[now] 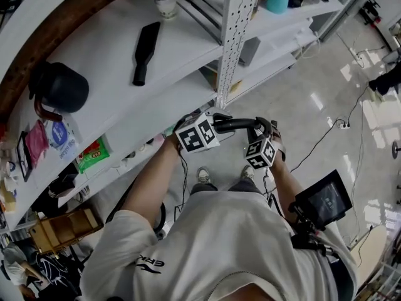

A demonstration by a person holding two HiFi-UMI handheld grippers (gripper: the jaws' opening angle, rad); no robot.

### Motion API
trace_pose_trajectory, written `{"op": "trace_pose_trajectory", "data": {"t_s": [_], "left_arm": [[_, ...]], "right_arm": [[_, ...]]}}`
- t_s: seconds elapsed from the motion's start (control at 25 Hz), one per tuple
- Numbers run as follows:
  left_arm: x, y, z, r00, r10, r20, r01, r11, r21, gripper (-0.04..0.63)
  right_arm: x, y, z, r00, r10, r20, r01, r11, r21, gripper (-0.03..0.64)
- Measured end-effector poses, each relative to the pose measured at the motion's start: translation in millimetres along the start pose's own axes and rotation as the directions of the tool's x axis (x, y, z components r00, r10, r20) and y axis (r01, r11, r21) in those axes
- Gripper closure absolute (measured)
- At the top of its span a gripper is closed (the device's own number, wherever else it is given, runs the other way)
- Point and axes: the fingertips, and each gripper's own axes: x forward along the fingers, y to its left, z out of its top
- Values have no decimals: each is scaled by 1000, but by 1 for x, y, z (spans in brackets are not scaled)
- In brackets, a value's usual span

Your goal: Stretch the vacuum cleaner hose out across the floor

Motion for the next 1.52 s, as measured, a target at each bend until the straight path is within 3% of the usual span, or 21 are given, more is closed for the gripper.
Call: {"op": "trace_pose_trajectory", "data": {"t_s": [0.32, 0.8, 1.52], "left_arm": [[70, 7, 52, 999, 39, -19, -40, 999, -37, 426], [172, 4, 143, 999, 47, -11, -47, 998, -44, 428], [292, 72, 219, 998, -64, 2, 64, 998, 0, 430]], "right_arm": [[8, -63, -56, 999, 40, 27, -39, 999, -23, 459], [-3, -164, -147, 999, 16, 45, -15, 1000, -21, 459], [39, -288, -234, 996, -79, -37, 82, 992, 96, 458]]}}
